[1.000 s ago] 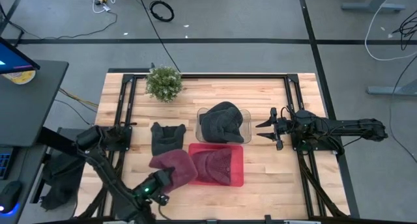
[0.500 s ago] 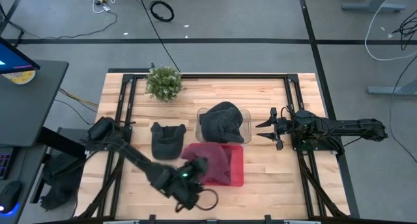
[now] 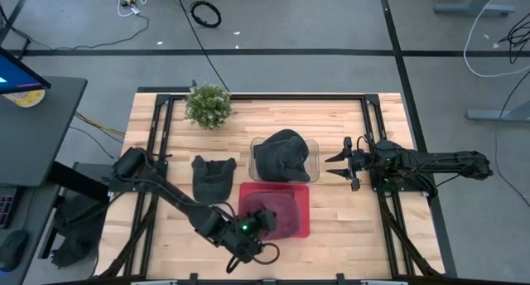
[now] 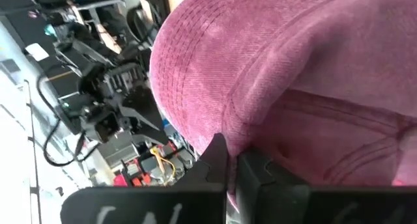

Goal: Pick & Place hat
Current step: Put the red cap into the pink bin, then put the black cap into the transparent bin

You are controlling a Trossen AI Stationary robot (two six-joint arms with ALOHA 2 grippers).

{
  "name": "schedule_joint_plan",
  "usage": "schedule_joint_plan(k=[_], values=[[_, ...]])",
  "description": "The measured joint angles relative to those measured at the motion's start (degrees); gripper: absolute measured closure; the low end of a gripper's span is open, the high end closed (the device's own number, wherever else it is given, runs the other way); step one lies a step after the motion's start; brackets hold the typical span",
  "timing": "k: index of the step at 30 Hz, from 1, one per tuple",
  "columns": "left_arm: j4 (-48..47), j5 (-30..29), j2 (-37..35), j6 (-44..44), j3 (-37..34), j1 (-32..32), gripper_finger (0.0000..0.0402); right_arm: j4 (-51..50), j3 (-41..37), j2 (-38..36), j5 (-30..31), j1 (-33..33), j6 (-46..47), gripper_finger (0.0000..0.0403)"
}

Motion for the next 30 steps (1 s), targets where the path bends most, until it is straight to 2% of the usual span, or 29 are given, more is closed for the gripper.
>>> schedule_joint_plan(k=[4,11,16,23,27,30], values=[[-0.21,0.30,0.00,0.41,0.01,2.33,0.0396,0.01,0.00,-0.02,-0.02,-0.02,0.00,0.0237],[-2.37,6.32,0.00,0.43,0.01,6.74,0.0395,0.00,0.00,-0.02,0.00,-0.01,0.00,0.0238],[-2.34,6.59,0.00,-1.32,0.01,7.75,0.0373,0.00,0.00,-0.01,0.00,-0.01,0.00,0.0237],[-2.38,9.21,0.00,-2.02,0.05,8.57,0.0305,0.00,0.00,-0.02,-0.01,-0.01,0.00,0.0237],[-2.41,6.49,0.00,-2.85,0.05,8.50,0.0250,0.00,0.00,-0.01,0.00,-0.01,0.00,0.0237],[-2.62,1.37,0.02,-7.23,0.05,8.48,0.0216,0.00,0.00,-0.01,-0.02,0.00,0.00,0.0237]])
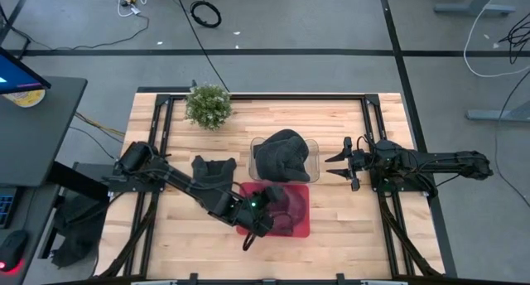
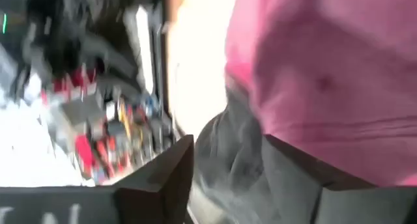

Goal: Pick & Place hat
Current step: Put the black cap into the transparent bin

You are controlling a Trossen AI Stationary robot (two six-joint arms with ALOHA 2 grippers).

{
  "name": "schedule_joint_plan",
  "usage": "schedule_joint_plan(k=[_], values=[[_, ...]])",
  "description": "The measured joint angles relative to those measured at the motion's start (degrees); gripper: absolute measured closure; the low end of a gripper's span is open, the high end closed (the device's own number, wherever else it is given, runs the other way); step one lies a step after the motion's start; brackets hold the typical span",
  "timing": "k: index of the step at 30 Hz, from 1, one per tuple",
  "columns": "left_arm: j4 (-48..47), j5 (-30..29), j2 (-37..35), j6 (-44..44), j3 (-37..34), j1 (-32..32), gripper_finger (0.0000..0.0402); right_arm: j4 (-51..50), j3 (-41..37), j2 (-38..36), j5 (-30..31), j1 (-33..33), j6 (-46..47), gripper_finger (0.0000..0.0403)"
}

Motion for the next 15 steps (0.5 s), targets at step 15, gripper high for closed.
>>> schedule_joint_plan(k=[15], values=[[-42.74,2.46,-5.31,-67.71,0.04,-0.56,0.0209,0.09,-0.02,0.01,0.02,-0.02,0.00,0.0237]])
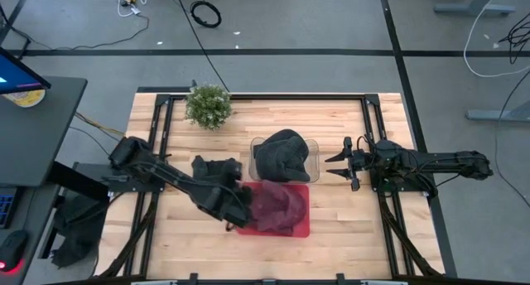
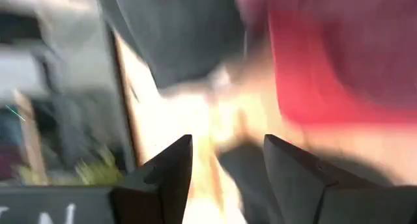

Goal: Pick & Place hat
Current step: Put the black cap into the transparent bin

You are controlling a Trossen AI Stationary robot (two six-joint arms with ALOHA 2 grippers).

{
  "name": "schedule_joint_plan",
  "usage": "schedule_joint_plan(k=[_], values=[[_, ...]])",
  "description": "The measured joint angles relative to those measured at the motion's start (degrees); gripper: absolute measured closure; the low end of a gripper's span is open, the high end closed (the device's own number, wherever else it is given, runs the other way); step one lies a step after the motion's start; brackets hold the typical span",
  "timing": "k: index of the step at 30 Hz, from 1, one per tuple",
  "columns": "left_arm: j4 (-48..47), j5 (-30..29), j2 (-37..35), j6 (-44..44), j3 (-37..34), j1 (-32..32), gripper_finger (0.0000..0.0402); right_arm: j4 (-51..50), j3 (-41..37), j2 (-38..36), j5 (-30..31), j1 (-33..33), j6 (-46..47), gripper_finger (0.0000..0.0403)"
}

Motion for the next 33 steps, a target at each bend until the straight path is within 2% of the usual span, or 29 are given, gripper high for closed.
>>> schedule_joint_plan(k=[2,4,8,11,17,22,26,33], values=[[-5.73,3.47,-1.79,-6.92,0.00,-0.02,0.0216,0.18,0.02,0.00,-0.02,0.02,0.00,0.0238],[-9.66,3.66,-3.40,-11.66,-0.04,-0.83,0.0222,0.27,0.02,-0.02,-0.02,0.01,0.00,0.0237],[-9.24,2.93,-9.19,-14.33,-4.64,-2.77,0.0231,0.37,0.02,-0.02,-0.02,0.02,0.00,0.0237],[-5.21,4.13,-15.99,-15.73,-12.41,-3.23,0.0234,0.37,0.02,-0.02,-0.01,0.02,0.00,0.0238],[10.98,12.40,-31.92,-15.88,-31.51,-2.89,0.0234,0.37,0.02,-0.02,-0.02,0.02,0.00,0.0237],[15.53,11.58,-41.21,-17.13,-41.83,-1.98,0.0234,0.37,0.02,-0.02,-0.02,0.01,0.00,0.0237],[20.21,12.85,-44.74,-17.21,-46.87,1.00,0.0234,0.39,0.02,-0.02,-0.01,0.00,0.00,0.0237],[30.82,19.91,-44.75,-12.86,-52.00,6.90,0.0234,0.35,0.02,-0.02,-0.02,0.02,0.00,0.0237]])
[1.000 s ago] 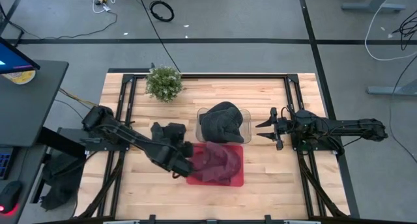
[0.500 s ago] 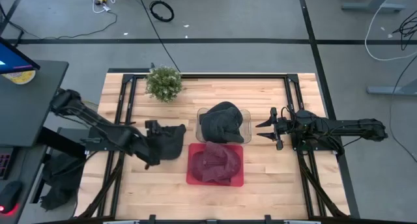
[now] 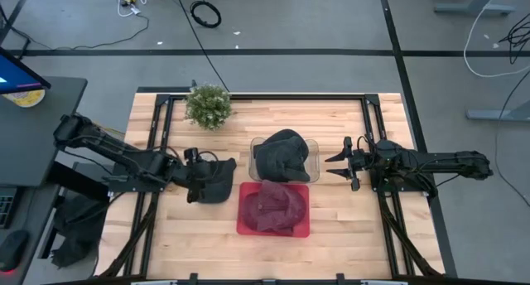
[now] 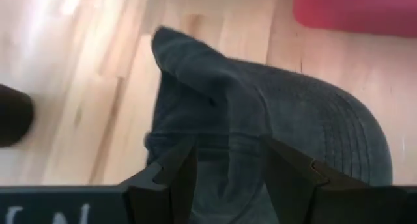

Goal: Pick & Place hat
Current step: Put the black cap into the transparent bin

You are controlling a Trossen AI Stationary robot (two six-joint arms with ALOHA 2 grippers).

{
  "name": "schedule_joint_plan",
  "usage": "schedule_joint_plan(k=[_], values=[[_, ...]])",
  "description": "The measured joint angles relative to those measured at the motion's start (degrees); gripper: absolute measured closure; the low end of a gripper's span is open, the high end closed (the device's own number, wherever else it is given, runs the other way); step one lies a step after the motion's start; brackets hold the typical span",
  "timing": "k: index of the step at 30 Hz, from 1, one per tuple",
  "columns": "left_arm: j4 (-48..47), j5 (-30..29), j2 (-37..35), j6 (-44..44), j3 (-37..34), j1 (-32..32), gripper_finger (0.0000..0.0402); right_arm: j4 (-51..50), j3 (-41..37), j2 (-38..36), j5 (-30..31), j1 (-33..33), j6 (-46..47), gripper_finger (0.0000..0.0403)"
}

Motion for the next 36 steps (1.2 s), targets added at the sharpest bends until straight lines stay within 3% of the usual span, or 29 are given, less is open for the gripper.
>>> schedule_joint_plan(k=[4,10,14,19,22,26,29,36], values=[[0.45,5.28,0.00,0.39,-0.54,2.37,0.0234,0.04,0.00,0.00,0.00,-0.01,0.00,0.0237],[1.29,5.88,1.08,-0.34,-0.54,2.46,0.0234,0.03,0.00,0.01,0.00,-0.01,0.00,0.0237],[1.38,9.35,3.71,-1.79,-0.52,2.46,0.0234,0.11,0.00,0.02,0.00,-0.01,0.00,0.0237],[2.24,8.39,7.68,-1.83,-0.50,2.46,0.0240,0.55,0.00,0.00,0.02,-0.02,0.00,0.0238],[3.83,11.39,8.55,-0.27,-0.50,2.53,0.0274,0.63,0.00,0.00,0.02,-0.02,0.00,0.0238],[4.37,17.88,8.59,4.02,0.44,2.46,0.0378,0.72,0.00,0.00,0.02,-0.02,0.00,0.0237],[2.89,15.80,8.61,4.67,2.50,2.01,0.0394,0.74,0.00,0.00,0.02,-0.02,0.00,0.0238],[-2.43,-2.83,8.61,4.22,9.78,-2.12,0.0397,0.76,0.00,0.00,0.02,-0.02,0.00,0.0237]])
